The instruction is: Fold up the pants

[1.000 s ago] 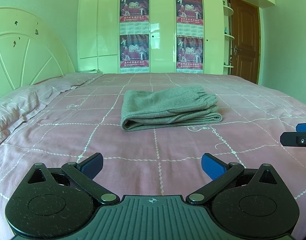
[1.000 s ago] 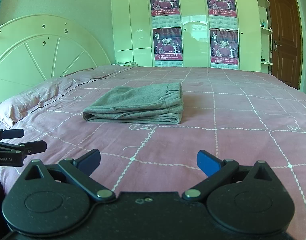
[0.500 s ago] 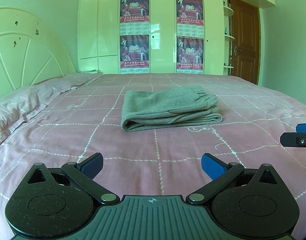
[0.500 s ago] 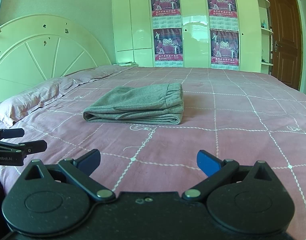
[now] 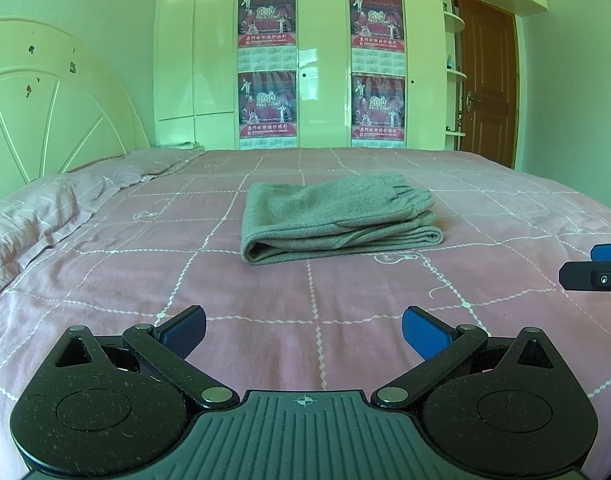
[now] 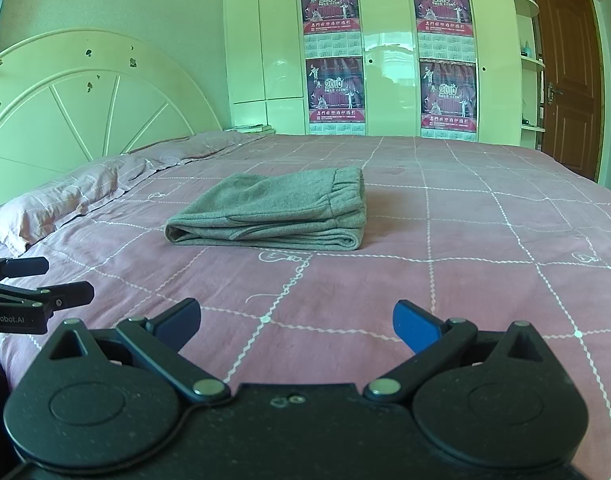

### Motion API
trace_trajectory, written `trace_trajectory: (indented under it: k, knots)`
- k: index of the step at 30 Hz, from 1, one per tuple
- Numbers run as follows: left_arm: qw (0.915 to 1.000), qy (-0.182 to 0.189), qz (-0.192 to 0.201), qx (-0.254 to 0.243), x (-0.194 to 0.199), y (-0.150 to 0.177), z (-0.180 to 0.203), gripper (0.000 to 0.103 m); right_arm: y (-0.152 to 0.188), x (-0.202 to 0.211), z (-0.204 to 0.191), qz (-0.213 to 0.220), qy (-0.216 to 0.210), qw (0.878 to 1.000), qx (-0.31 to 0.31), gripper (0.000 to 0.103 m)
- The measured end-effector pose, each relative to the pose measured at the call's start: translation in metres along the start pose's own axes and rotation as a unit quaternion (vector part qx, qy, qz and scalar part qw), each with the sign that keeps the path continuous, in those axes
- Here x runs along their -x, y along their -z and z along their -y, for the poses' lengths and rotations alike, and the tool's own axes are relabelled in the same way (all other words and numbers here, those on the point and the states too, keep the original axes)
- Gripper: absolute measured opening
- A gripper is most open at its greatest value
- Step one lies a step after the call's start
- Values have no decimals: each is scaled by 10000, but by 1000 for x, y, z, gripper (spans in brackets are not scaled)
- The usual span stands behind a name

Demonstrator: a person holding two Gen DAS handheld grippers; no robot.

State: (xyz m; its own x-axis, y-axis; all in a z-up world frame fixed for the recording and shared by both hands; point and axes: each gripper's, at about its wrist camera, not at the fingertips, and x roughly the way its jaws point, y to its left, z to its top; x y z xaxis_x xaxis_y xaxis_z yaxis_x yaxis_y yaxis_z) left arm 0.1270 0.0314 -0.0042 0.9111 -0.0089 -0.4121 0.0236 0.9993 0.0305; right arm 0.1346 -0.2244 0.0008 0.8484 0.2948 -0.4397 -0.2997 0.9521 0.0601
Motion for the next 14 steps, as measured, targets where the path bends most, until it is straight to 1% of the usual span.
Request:
trace_trajectory:
  k: [6, 9, 12, 14]
  knots:
    - [10000, 39, 25, -38, 2, 0, 1, 103, 0, 0, 0, 4, 5, 10000, 5, 97]
    - [9998, 131, 81, -102, 4, 0, 2, 103, 0, 0, 0, 2, 4, 10000, 5, 97]
    - [9995, 225, 202, -3, 7, -1, -1, 103, 0, 1, 0, 24, 5, 10000, 0, 97]
    - [9995, 255, 205, 42, 7, -1, -3, 103, 0, 1, 0, 29, 2, 10000, -2, 97]
